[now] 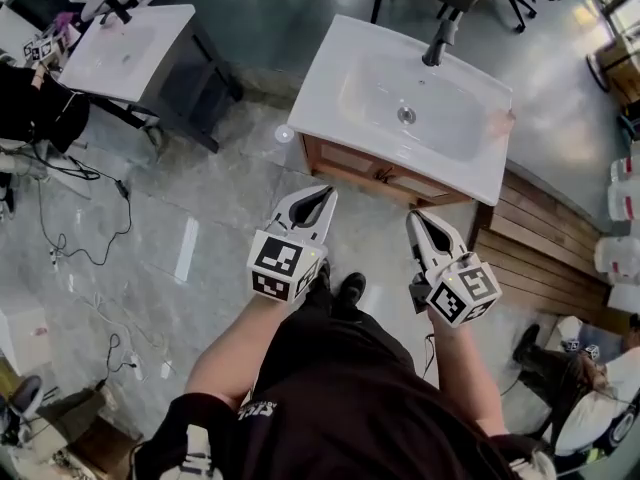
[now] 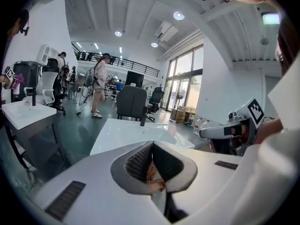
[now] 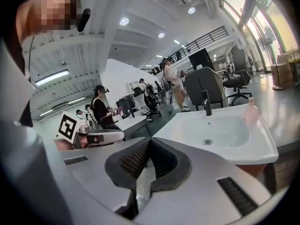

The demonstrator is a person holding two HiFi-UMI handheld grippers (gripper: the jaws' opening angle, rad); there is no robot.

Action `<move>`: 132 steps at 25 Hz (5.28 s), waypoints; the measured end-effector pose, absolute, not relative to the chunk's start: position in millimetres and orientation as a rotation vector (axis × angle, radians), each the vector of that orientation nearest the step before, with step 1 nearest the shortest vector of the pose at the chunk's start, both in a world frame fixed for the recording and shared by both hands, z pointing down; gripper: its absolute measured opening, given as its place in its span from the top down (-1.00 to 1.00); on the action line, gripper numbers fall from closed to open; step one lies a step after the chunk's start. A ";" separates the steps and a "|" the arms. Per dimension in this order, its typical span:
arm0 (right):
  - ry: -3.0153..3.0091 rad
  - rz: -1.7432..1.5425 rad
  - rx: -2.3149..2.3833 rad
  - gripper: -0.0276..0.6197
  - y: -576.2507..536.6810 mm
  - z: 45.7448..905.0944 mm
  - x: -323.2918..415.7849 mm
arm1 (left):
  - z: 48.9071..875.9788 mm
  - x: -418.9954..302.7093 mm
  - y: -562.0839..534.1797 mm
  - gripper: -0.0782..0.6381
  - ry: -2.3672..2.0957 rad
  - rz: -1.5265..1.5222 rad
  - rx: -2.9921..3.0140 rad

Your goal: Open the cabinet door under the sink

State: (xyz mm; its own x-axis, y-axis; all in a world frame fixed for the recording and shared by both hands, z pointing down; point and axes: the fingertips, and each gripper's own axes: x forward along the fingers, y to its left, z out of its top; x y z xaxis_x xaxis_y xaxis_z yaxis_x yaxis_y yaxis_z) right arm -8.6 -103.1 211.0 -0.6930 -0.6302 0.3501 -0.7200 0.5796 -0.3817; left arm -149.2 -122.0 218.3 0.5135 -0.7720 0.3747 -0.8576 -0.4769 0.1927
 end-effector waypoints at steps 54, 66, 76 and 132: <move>-2.367 0.846 1.287 0.79 -182.9 637.8 55.4 | 646.4 -11.1 -236.8 0.65 -1.147 0.526 2.381; -2.349 0.872 1.271 0.79 -177.3 638.3 70.6 | 676.5 2.4 -252.5 0.42 -1.135 0.574 2.348; -2.348 0.910 1.290 0.79 -174.4 634.2 85.8 | 684.3 8.1 -260.1 0.46 -1.134 0.625 2.320; -2.563 0.528 0.936 0.58 -134.3 563.8 -60.5 | 659.7 -78.8 -122.1 0.49 -0.919 0.617 2.515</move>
